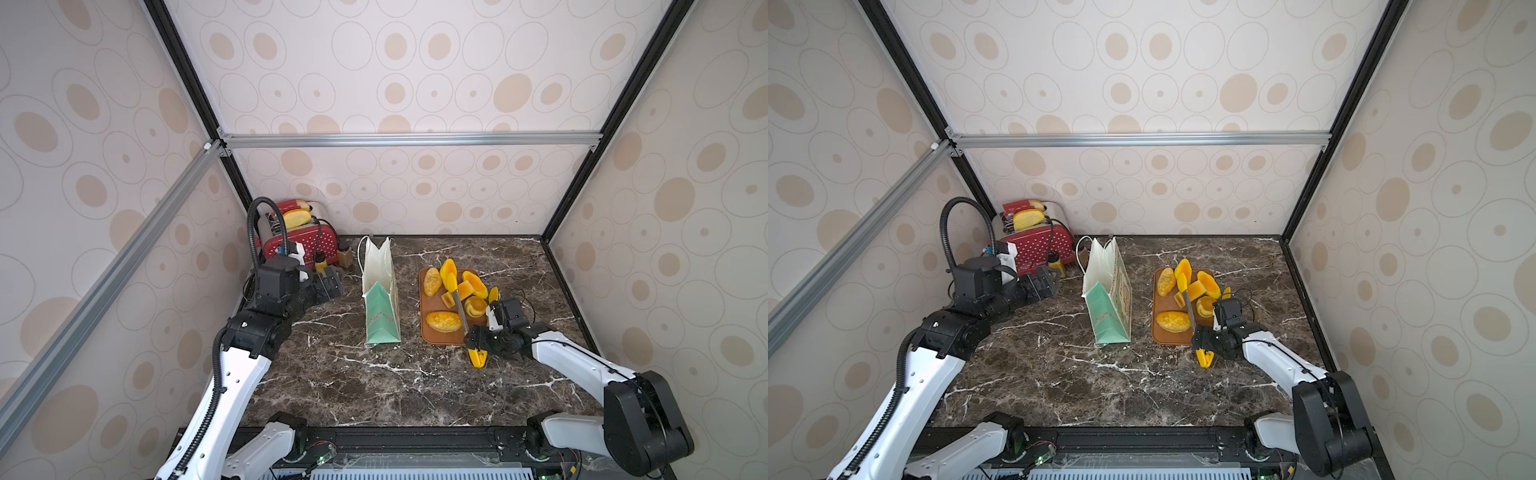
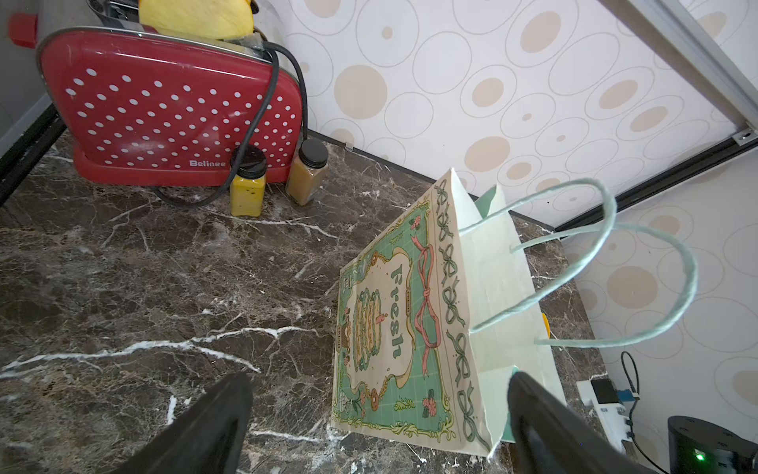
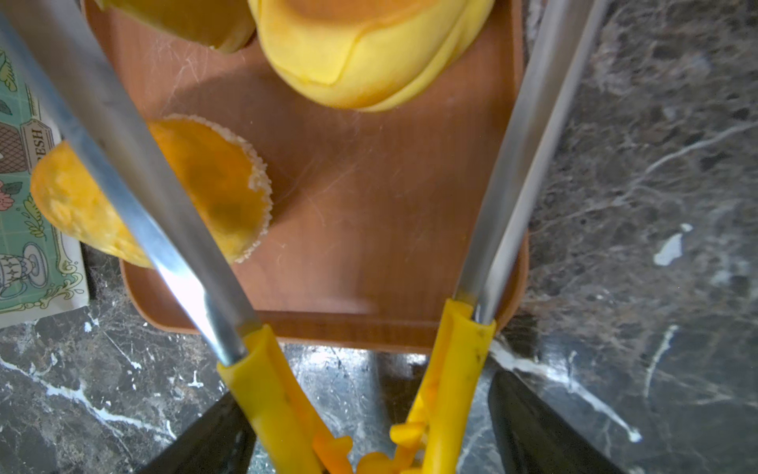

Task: Pack bread into a paper bag
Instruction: Pick up the clamp from the plate.

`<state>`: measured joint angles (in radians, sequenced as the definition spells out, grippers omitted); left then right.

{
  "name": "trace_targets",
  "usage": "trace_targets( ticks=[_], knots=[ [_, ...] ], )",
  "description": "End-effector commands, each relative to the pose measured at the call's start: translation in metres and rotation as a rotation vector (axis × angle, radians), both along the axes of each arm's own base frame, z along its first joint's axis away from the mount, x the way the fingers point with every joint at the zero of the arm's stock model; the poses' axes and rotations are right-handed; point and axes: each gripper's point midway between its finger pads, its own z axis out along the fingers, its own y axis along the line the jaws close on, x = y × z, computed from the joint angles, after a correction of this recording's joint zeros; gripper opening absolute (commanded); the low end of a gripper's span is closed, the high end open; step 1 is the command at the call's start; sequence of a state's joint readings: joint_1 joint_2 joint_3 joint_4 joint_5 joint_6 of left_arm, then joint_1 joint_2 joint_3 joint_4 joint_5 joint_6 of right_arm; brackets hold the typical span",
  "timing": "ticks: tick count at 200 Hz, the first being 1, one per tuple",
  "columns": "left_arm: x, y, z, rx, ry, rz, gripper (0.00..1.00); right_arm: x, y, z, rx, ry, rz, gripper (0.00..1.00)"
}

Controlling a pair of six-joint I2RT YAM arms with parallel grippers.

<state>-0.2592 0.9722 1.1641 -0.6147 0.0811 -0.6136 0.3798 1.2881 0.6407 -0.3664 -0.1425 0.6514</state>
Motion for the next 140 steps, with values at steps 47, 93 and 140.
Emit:
trace_targets(
  ticks=[47,93,140],
  knots=[
    [-0.003,0.0,0.023,-0.024,-0.051,0.002,0.99,0.015,0.016,0.003,0.056,0.009,0.041,0.8],
    [-0.003,-0.001,0.023,-0.027,-0.049,0.002,0.99,0.012,0.014,0.002,0.045,0.022,0.045,0.57],
    [-0.003,-0.001,0.025,-0.027,-0.054,-0.001,0.99,0.004,0.0,0.014,-0.007,-0.004,0.027,0.49]
  ],
)
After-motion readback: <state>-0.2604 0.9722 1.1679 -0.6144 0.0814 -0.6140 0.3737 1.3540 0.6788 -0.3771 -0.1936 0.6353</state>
